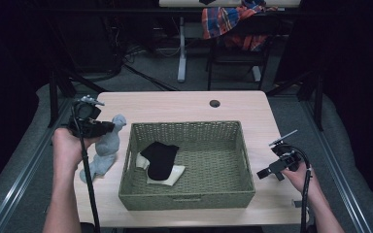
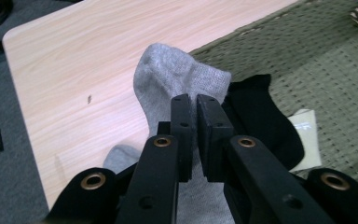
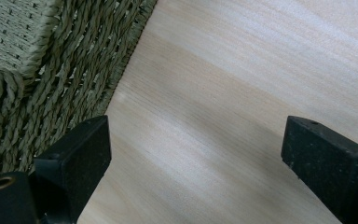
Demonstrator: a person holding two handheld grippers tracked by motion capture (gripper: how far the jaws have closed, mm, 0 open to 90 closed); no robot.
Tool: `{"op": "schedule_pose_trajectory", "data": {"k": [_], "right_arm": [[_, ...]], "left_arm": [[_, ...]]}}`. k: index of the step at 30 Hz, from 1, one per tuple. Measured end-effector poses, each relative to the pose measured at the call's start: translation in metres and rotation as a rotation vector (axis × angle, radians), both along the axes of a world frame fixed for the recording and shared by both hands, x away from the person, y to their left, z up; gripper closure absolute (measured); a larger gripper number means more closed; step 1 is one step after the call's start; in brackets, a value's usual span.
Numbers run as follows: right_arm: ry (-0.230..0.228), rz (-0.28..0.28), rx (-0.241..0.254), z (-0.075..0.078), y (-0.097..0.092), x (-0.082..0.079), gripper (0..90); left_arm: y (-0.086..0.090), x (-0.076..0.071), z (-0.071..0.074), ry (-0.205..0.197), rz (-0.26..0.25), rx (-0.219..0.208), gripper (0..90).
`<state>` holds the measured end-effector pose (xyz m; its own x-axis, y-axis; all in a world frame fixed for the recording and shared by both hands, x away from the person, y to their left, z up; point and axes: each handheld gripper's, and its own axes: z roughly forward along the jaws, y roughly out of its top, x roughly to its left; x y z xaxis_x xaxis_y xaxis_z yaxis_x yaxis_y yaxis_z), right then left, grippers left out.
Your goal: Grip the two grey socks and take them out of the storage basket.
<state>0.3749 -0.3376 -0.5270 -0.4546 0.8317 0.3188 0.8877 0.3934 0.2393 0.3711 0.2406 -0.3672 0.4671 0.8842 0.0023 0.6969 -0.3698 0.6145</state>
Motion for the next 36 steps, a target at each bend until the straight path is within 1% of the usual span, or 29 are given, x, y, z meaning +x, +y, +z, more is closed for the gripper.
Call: {"op": "schedule_pose_trajectory", "data": {"k": [4,8,12,13,14,15,17,18,19,20,22,23,26,30,31,33,34,36], "right_arm": [[-0.002,-0.004,-0.003,0.000,0.000,0.000,8.2],[-0.003,-0.007,-0.003,0.000,0.001,0.000,8.2],[-0.001,-0.006,0.005,0.000,0.001,0.000,8.2],[-0.001,-0.003,-0.004,0.000,0.000,0.000,8.2],[-0.011,-0.025,0.006,-0.002,0.001,-0.001,8.2],[-0.011,-0.025,0.006,-0.002,0.001,-0.001,8.2],[-0.002,-0.005,-0.002,0.000,0.001,0.000,8.2],[0.000,-0.001,-0.004,0.000,0.000,0.000,8.2],[0.000,-0.001,-0.004,0.000,0.000,0.000,8.2],[-0.012,-0.028,0.008,-0.002,0.002,-0.001,8.2],[-0.012,-0.029,0.010,-0.002,0.002,-0.001,8.2],[-0.007,-0.015,0.004,-0.001,0.002,-0.001,8.2],[0.000,-0.005,-0.003,-0.001,0.001,0.000,8.2],[0.002,-0.001,-0.005,-0.001,0.001,0.000,8.2],[0.003,0.000,-0.006,-0.001,0.001,0.000,8.2],[0.002,0.000,-0.006,-0.001,0.001,0.000,8.2],[0.002,0.000,-0.006,-0.001,0.001,0.000,8.2],[0.001,0.000,-0.006,-0.001,0.001,0.000,8.2]], "left_arm": [[0.013,0.003,-0.007,0.015,0.034,-0.020,85.9],[0.022,0.005,-0.014,0.024,0.065,-0.031,85.9],[0.031,0.008,-0.022,0.040,0.096,-0.036,85.9],[0.032,0.009,-0.023,0.041,0.103,-0.033,85.9],[0.035,0.010,-0.026,0.045,0.116,-0.027,85.9],[0.037,0.010,-0.028,0.049,0.126,-0.024,85.9],[0.042,0.012,-0.035,0.058,0.152,-0.012,85.9],[0.045,0.014,-0.038,0.067,0.157,-0.013,85.9],[0.048,0.015,-0.043,0.070,0.166,-0.018,85.9],[0.051,0.016,-0.047,0.075,0.171,-0.033,85.8],[0.057,0.019,-0.057,0.080,0.170,-0.056,85.8],[0.061,0.021,-0.062,0.095,0.177,-0.056,85.8],[0.066,0.024,-0.073,0.117,0.191,-0.060,85.8],[0.073,0.028,-0.091,0.156,0.210,-0.044,85.8],[0.074,0.029,-0.095,0.162,0.214,-0.031,85.8],[0.075,0.031,-0.102,0.172,0.206,-0.019,85.8],[0.075,0.032,-0.105,0.181,0.211,-0.019,85.7],[0.075,0.033,-0.111,0.192,0.213,0.004,85.6]]}}
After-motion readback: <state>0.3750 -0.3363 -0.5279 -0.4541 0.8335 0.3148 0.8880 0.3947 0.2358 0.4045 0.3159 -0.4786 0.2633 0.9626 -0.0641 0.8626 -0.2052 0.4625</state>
